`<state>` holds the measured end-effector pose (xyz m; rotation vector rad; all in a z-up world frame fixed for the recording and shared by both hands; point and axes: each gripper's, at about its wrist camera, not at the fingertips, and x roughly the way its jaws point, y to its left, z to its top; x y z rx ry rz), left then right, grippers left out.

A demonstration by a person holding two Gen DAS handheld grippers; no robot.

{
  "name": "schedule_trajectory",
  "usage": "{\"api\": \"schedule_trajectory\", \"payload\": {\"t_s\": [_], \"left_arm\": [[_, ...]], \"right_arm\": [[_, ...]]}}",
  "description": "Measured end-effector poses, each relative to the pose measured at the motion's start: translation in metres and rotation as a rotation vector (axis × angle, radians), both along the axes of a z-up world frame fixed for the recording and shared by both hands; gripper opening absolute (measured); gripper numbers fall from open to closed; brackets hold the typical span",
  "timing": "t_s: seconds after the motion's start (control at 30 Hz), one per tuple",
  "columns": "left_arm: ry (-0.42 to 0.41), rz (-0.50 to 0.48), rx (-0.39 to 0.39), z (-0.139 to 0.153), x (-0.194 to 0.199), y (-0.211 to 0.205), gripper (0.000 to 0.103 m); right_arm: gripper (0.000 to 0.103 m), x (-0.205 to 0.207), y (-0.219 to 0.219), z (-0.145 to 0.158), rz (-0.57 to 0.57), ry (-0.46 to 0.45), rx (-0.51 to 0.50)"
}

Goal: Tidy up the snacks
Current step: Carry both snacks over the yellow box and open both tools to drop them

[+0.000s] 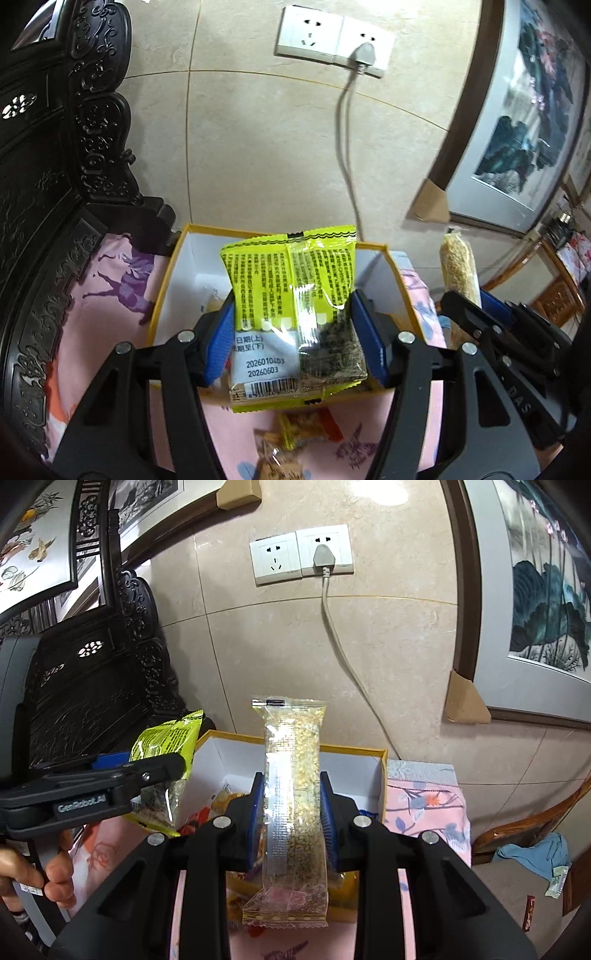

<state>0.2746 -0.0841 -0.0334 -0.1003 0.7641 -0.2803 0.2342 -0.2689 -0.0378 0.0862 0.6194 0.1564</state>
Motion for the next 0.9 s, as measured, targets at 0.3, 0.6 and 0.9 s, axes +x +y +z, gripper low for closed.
{"api": "schedule_trajectory", "payload": {"t_s": [0.3,0.6,0.9], "left_arm": [[0.004,0.080,0.033,-0.011,0.031,0.007,0.078],[0.008,0.129,0.027,-0.011,0.004,0.027,0.090],[0.044,0.153,0.066,-0.042,-0.053,0.044,0.099]], "right_arm": [[0.051,0.019,0.012,-0.008,0.008,0.000,-0.041],[0.058,-0.010,0.002,-0.015,0.005,0.018,-0.005],[0.060,-0.067,0.004,-0.065,0.045,0.167,-0.068]]}}
